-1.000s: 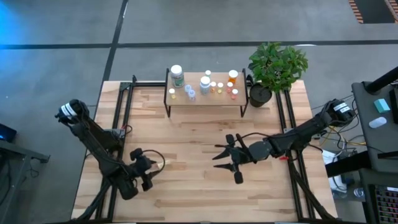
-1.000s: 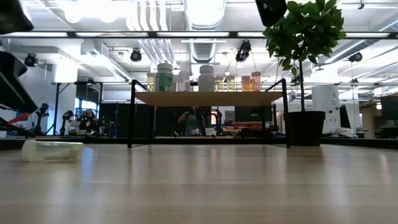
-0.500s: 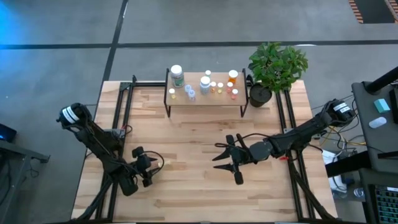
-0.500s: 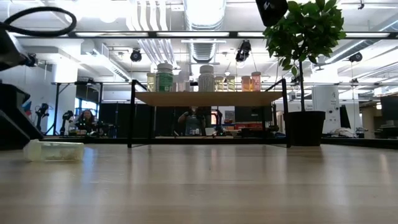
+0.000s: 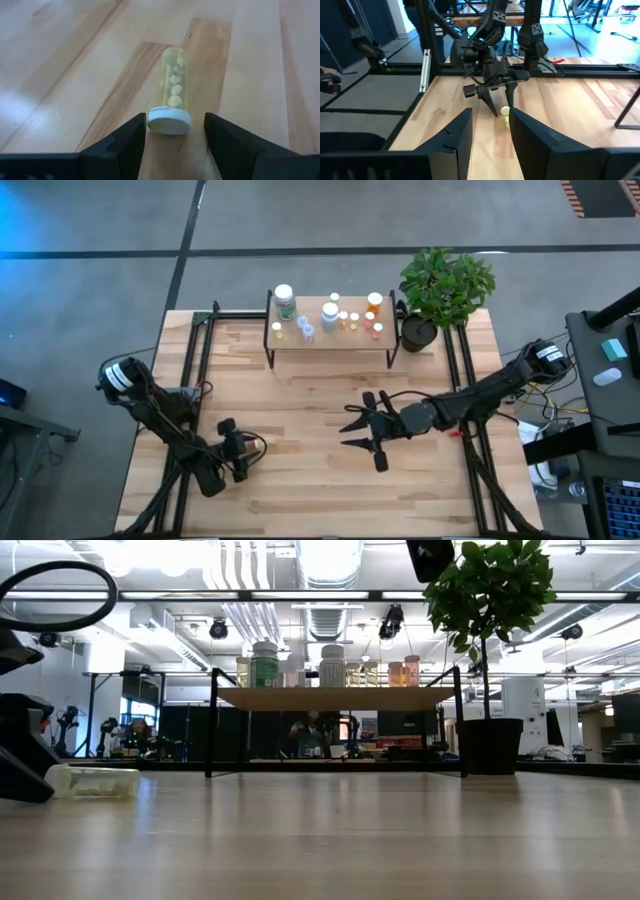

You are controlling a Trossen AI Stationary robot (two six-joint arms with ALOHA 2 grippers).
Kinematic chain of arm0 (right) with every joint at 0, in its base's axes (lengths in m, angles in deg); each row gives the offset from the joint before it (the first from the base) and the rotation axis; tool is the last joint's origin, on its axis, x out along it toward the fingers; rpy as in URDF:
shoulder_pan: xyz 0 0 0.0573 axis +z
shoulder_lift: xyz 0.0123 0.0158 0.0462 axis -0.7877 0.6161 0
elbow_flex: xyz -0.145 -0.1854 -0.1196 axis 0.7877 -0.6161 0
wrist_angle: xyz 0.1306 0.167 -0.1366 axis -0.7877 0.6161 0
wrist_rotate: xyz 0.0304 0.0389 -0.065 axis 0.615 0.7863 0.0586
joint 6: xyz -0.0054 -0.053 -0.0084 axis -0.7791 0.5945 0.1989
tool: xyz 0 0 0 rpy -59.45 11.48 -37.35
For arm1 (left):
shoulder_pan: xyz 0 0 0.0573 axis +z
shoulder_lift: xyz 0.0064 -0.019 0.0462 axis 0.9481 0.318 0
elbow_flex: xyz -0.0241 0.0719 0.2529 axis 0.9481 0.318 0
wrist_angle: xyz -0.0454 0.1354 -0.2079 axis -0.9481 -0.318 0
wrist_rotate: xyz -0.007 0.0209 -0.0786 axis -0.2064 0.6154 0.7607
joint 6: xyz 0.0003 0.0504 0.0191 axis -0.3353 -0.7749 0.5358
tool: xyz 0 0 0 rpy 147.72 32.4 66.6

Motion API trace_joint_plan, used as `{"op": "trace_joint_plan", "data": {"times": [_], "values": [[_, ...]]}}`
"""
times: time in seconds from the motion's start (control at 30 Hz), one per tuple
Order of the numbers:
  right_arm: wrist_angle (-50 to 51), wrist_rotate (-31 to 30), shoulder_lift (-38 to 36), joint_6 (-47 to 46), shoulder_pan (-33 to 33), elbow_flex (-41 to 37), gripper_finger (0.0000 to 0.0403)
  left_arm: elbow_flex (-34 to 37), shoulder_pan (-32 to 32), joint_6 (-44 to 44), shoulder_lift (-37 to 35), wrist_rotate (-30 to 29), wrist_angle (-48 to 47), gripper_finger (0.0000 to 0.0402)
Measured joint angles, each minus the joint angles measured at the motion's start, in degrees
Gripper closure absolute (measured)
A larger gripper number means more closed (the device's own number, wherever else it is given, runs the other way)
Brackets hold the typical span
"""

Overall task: Pick and place medicine bottles onto shelf by color
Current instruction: Put the yellow pill bottle on the shelf

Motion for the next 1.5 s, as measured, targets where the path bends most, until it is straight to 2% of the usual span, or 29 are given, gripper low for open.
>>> {"op": "trace_joint_plan", "data": {"times": [0.17,0.43,0.63,0.83,0.97,1.13,1.33,1.5], "values": [[0.01,0.01,0.0,0.4,-1.05,0.0,0.0282,-0.02,0.0,-0.04,0.21,-0.64,0.05,0.0224],[0.07,0.02,0.0,0.71,-1.46,0.0,0.0282,-0.18,0.13,0.05,-0.76,-0.15,-0.58,0.0297],[0.11,0.02,0.0,0.84,-1.5,0.0,0.0282,-0.44,1.63,1.22,-6.87,1.6,-0.63,0.0302],[3.21,-0.07,0.93,0.86,-2.59,0.91,0.0282,-1.46,5.48,-5.74,-16.56,3.48,-0.49,0.03],[11.01,-0.14,5.06,1.66,-3.34,5.64,0.0282,-2.59,10.06,-12.33,-22.89,6.8,-0.52,0.03],[20.73,-0.06,9.5,4.91,-3.34,15.6,0.0274,-4.82,16.21,-20.72,-29.02,11.13,-0.46,0.0299],[28.99,-2.26,17.3,11.2,-3.54,27.09,0.0218,-7.56,22.52,-28.52,-31.67,14.68,-0.48,0.0299],[34.17,-10.82,24.22,15.59,-3.45,35.79,0.0172,-8.79,26.05,-30.18,-31.31,16.33,-0.41,0.0299]]}}
